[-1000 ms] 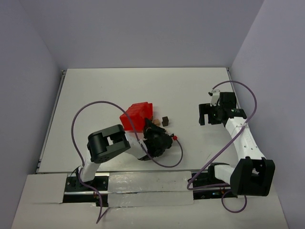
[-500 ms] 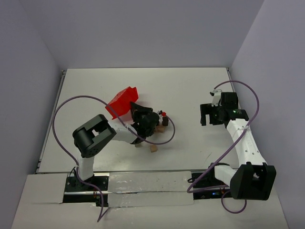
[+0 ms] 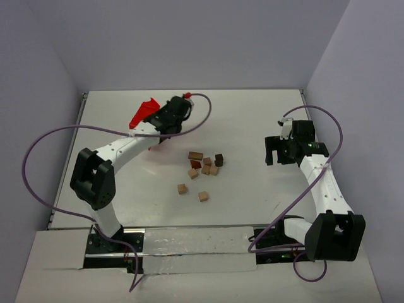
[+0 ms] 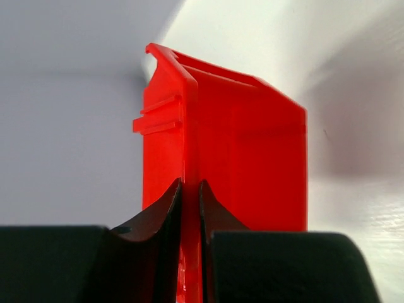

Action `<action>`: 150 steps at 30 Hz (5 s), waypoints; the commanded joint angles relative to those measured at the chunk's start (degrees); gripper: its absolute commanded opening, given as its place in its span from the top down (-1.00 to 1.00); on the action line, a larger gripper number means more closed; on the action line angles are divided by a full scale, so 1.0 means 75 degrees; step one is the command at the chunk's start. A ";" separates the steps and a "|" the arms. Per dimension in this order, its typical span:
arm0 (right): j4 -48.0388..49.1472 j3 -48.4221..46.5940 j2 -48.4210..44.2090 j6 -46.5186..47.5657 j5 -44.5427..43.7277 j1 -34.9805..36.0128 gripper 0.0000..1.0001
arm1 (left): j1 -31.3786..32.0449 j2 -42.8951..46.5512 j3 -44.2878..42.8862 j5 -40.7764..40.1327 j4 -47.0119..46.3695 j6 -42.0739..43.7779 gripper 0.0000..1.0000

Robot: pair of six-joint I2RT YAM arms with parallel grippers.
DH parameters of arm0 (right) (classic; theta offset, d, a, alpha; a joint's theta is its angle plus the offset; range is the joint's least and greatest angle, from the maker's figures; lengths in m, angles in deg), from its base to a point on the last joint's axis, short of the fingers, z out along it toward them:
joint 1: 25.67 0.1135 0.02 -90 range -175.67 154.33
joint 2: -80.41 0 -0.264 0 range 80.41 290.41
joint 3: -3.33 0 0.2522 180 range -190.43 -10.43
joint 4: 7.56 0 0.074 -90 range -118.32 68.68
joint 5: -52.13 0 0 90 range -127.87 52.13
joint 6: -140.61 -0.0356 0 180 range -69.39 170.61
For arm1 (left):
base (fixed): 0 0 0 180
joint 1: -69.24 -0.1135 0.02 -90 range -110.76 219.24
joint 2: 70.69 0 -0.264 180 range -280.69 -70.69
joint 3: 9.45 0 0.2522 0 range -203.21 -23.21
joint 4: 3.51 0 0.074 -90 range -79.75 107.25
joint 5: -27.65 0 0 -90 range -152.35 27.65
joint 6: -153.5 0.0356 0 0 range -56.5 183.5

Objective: Build the wood block tower

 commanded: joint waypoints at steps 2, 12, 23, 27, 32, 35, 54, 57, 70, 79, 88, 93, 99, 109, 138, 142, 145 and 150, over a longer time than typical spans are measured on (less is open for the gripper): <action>0.0095 -0.0261 0.0123 -0.0033 0.0028 -0.0049 -0.99 | -0.1823 0.0452 -0.1066 0.2506 0.2446 -0.2605 1.00; 0.0140 -0.0320 0.0425 -0.0092 0.0291 -0.0049 -0.99 | -0.6485 0.1073 -0.0497 0.7577 0.1573 -0.4216 1.00; -0.0099 -0.0708 0.0993 0.0030 0.0312 -0.0055 -0.99 | -0.7619 -0.1112 -0.1757 0.9786 0.0267 -0.3786 1.00; -0.0204 -0.0739 0.1116 0.0100 0.0189 -0.0077 -0.99 | -0.7770 -0.1996 -0.2589 0.9896 -0.0012 -0.3883 1.00; -0.0354 -0.0805 0.1320 0.0048 0.0246 -0.0180 -0.99 | -0.7827 -0.2833 -0.3436 0.9825 -0.0272 -0.3886 1.00; -0.0506 -0.1004 0.1579 -0.0080 0.0432 -0.0308 -0.98 | -0.7851 -0.3373 -0.4011 0.9651 -0.0261 -0.3886 1.00; -0.0482 -0.1248 0.2045 0.0174 0.0350 -0.0377 -0.99 | -0.7851 -0.4583 -0.5357 0.8538 0.0141 -0.3546 0.30; -0.0496 -0.1346 0.2085 0.0184 0.0422 -0.0380 -0.99 | -0.7859 -0.4495 -0.5468 0.8513 0.0265 -0.3566 0.11; -0.0789 -0.1957 0.1536 0.0681 0.0904 -0.0389 -0.99 | -0.7681 -0.1940 -0.5585 1.0484 0.0850 -0.3959 -0.70; -0.0831 -0.1731 0.0804 0.1569 0.1671 -0.0044 -0.99 | -0.5775 0.2123 -0.0863 1.0432 0.0989 -0.2003 -0.71; -0.0166 -0.0979 0.0322 0.1233 0.1428 0.1170 -0.99 | -0.3412 0.3721 0.2061 1.1046 0.1140 -0.0945 -0.58; -0.0458 -0.1049 0.0521 0.1584 0.1476 0.1170 -0.99 | -0.2216 0.3512 0.2920 1.0483 0.0255 -0.0933 -0.50; -0.0501 -0.1316 0.1064 0.1889 0.1439 0.1170 -0.99 | -0.2032 0.2601 0.2665 1.1058 0.0155 -0.0267 -0.35; -0.0275 -0.1639 0.1717 0.1853 0.1301 0.1170 -0.99 | -0.1446 0.0728 0.1544 1.1132 -0.0006 0.0567 -0.26; -0.0400 -0.2115 0.2578 0.1994 0.0854 0.0962 -0.99 | -0.0884 -0.2143 -0.0642 1.0925 0.1717 0.2732 -0.15; -0.0400 -0.2139 0.2634 0.2009 0.0851 0.0932 -0.99 | -0.0828 -0.2287 -0.0663 1.0863 0.1685 0.2744 -0.15; -0.0400 -0.2121 0.2614 0.2030 0.0837 0.0907 -0.99 | -0.0802 -0.2411 -0.0746 1.0765 0.1626 0.2741 -0.15; -0.0406 -0.2062 0.2566 0.2048 0.0807 0.0865 -0.99 | -0.0778 -0.2582 -0.0888 1.0611 0.1541 0.2770 -0.13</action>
